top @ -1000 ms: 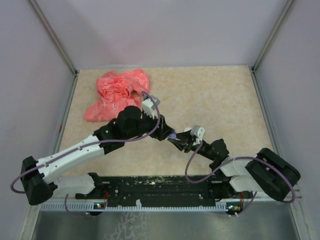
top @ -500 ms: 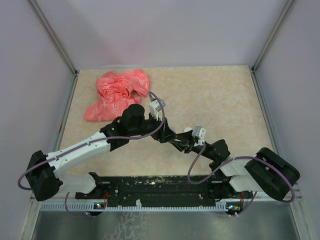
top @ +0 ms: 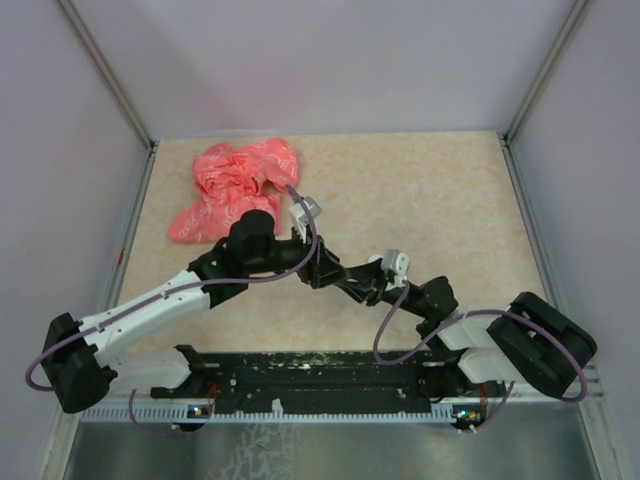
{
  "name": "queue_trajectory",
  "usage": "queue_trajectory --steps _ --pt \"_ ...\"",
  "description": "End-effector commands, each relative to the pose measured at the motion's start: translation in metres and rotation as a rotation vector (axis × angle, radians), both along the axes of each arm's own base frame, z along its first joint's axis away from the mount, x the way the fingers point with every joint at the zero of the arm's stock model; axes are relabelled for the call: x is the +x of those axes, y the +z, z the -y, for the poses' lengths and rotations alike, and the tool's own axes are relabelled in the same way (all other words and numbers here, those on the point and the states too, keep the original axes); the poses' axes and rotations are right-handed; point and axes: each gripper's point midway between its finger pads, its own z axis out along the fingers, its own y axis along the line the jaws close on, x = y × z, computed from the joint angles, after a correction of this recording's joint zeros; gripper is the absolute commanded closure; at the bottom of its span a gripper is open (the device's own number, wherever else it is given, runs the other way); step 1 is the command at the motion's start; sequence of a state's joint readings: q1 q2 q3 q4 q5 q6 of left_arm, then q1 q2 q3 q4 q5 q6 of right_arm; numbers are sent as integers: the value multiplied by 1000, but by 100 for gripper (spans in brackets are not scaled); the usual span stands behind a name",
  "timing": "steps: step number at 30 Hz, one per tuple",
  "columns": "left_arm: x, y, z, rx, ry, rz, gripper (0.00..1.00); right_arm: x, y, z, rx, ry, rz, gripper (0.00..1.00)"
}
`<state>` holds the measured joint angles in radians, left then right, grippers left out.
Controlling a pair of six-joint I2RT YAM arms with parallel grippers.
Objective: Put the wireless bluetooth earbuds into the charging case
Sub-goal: Close the charging case, then place the charging case at the center of the board.
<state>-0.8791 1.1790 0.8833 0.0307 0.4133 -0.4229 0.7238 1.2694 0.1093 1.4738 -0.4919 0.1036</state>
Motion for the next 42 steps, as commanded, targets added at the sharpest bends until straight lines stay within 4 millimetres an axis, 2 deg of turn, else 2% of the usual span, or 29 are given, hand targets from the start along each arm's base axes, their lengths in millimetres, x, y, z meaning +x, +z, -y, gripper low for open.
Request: queue_trajectory --steps 1,5,8,14,16,19,25,29,36,42 --pt "-10 24 -2 -74 -43 44 33 6 17 -4 43 7 12 100" --pt "-1 23 -9 -62 14 53 32 9 15 -5 43 7 -23 100" --pt "18 19 -22 -13 128 56 31 16 12 -5 39 -5 -72 100" --pt "55 2 -72 157 404 78 27 32 -8 -2 5 -16 -307 100" --pt "60 -6 -92 212 485 78 25 37 -13 3 10 -29 -412 100" --pt "63 -17 -122 278 580 91 22 45 -35 16 -64 -104 -557 100" --pt "71 -33 -175 392 721 108 11 51 -68 59 -188 -315 -773 100" --pt "74 -41 -199 445 785 109 2 53 -85 91 -209 -433 -899 100" --pt "77 -55 -217 476 838 97 0 62 -111 157 -161 -679 -1091 100" --pt "73 -51 -227 435 869 102 0 63 -130 187 -175 -829 -1157 100"
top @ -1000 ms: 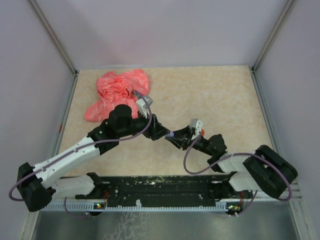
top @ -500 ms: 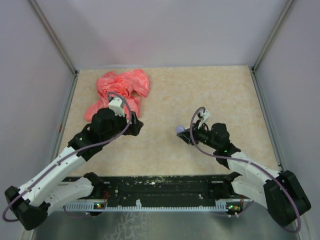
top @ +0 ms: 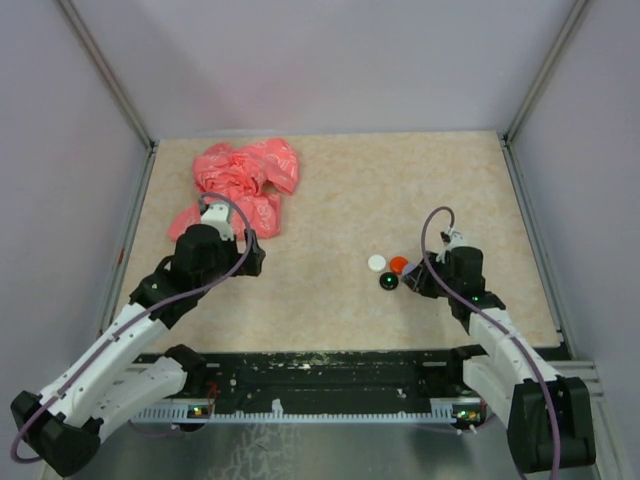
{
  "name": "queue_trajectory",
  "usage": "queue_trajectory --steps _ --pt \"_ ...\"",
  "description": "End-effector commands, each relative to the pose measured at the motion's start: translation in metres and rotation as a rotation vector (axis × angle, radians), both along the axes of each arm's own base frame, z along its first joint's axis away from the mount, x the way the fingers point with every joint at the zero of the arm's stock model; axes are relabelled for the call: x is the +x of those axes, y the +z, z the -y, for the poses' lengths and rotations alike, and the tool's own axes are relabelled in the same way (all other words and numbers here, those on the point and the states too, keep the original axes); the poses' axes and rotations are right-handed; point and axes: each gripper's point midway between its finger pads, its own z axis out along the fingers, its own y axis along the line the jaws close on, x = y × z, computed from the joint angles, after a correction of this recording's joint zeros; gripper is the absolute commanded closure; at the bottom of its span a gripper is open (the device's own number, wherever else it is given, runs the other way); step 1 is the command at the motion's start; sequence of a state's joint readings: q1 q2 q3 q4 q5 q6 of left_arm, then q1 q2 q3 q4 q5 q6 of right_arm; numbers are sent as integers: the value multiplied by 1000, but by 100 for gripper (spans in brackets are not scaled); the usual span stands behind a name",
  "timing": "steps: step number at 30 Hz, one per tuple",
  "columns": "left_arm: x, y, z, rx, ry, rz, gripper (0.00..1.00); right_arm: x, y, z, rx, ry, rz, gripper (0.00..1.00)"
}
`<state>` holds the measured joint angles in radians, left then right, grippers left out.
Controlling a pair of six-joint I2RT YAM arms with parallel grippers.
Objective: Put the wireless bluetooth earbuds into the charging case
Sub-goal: Place the charging case at the center of the board.
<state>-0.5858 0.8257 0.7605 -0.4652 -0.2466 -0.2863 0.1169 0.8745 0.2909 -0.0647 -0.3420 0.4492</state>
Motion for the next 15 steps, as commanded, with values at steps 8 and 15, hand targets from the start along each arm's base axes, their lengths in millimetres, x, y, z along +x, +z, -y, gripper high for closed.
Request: queue_trajectory --steps 8,15 --pt "-8 12 -20 -32 60 73 1 11 -7 5 -28 -18 -63 98" --pt "-9 17 -25 -48 81 101 1 14 -10 -16 59 71 -98 93"
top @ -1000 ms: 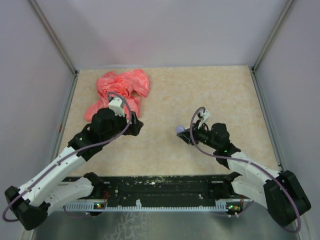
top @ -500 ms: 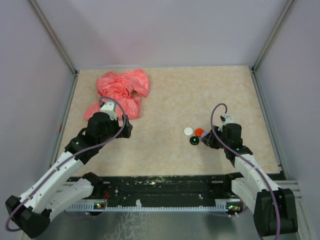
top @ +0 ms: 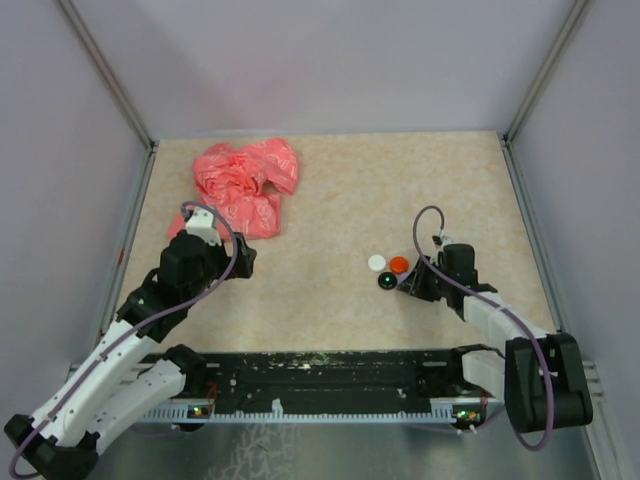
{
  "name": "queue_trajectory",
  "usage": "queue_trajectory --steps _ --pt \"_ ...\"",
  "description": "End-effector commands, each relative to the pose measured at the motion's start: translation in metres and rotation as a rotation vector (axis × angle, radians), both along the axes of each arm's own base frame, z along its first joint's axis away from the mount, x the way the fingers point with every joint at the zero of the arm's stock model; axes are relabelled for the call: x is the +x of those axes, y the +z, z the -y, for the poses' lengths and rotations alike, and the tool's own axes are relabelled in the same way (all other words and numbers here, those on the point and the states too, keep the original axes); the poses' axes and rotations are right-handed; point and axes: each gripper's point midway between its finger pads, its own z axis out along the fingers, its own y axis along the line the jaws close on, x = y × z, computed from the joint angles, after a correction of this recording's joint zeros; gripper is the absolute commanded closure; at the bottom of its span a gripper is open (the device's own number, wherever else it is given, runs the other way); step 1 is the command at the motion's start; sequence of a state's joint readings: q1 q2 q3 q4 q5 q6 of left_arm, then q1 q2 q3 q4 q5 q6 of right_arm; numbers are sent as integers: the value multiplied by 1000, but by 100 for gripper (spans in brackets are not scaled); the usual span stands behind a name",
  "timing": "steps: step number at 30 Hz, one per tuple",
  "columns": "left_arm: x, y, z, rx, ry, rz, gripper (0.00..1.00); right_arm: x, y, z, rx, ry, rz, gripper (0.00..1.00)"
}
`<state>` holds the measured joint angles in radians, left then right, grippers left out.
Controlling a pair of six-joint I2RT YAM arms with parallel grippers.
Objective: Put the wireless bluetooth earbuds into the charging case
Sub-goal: Place the charging case at the center of the board, then reset both arms
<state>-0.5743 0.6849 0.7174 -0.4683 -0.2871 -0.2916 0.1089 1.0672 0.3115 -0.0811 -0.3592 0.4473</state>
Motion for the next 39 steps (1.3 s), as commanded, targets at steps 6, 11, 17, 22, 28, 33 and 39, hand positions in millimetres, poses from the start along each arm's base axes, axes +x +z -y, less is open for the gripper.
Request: queue_trajectory --steps 6,11,17,22,28,33,39 --pt "1 2 -10 -9 44 18 2 22 27 -26 110 107 59 86" --pt "1 4 -12 -16 52 27 2 22 25 -17 51 94 48 71" --pt "-1 11 -15 -34 62 53 1 19 23 -1 -31 32 47 57" --pt "-2 16 -19 -50 81 78 0 14 32 12 -82 -19 74 47" --pt "-7 28 -16 -110 66 110 0 16 66 8 -21 -61 167 40" --pt "-18 54 -9 -198 19 164 0 17 120 8 9 -75 321 19" --pt "-36 84 -16 -239 -16 255 0 6 203 30 -62 -136 593 17"
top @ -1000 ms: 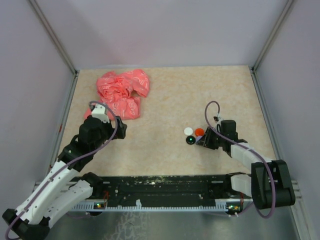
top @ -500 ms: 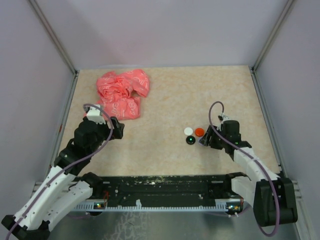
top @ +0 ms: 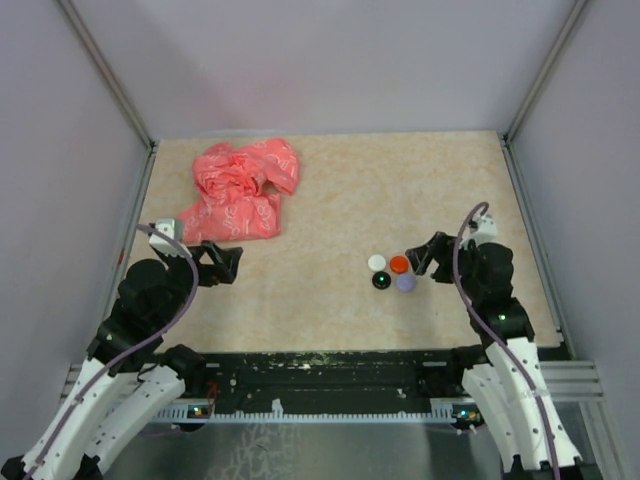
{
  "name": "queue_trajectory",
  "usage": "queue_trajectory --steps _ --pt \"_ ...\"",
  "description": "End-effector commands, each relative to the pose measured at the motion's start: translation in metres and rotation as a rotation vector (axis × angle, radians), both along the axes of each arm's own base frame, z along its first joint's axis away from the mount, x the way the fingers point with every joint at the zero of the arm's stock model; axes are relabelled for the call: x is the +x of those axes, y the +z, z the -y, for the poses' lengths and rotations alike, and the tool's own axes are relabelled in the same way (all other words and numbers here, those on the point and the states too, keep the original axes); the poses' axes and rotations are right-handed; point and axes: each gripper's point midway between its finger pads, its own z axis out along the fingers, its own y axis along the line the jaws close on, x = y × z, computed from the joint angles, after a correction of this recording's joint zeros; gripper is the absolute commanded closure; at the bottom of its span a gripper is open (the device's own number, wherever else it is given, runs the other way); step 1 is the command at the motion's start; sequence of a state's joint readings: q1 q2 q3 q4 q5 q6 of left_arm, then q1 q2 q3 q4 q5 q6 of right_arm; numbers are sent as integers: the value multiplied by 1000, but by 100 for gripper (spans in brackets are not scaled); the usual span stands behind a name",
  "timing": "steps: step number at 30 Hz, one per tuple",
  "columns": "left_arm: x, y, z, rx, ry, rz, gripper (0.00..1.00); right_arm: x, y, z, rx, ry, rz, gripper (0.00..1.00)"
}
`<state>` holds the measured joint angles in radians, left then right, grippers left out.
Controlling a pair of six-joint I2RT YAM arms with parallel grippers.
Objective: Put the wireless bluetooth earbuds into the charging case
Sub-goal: Reset both arms
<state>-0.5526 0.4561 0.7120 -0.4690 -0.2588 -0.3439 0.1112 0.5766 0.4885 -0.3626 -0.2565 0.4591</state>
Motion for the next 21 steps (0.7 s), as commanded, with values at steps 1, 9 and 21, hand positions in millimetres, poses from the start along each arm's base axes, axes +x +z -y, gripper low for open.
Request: queue_trajectory --steps 1,9,21 --pt "-16 37 -6 -71 -22 104 0 -8 85 19 -68 -67 266 17" --pt "-35 56 -31 -139 48 213 0 -36 134 46 -195 -147 471 16" --pt "-39 58 -29 -90 0 290 0 -35 120 55 -243 -179 481 15"
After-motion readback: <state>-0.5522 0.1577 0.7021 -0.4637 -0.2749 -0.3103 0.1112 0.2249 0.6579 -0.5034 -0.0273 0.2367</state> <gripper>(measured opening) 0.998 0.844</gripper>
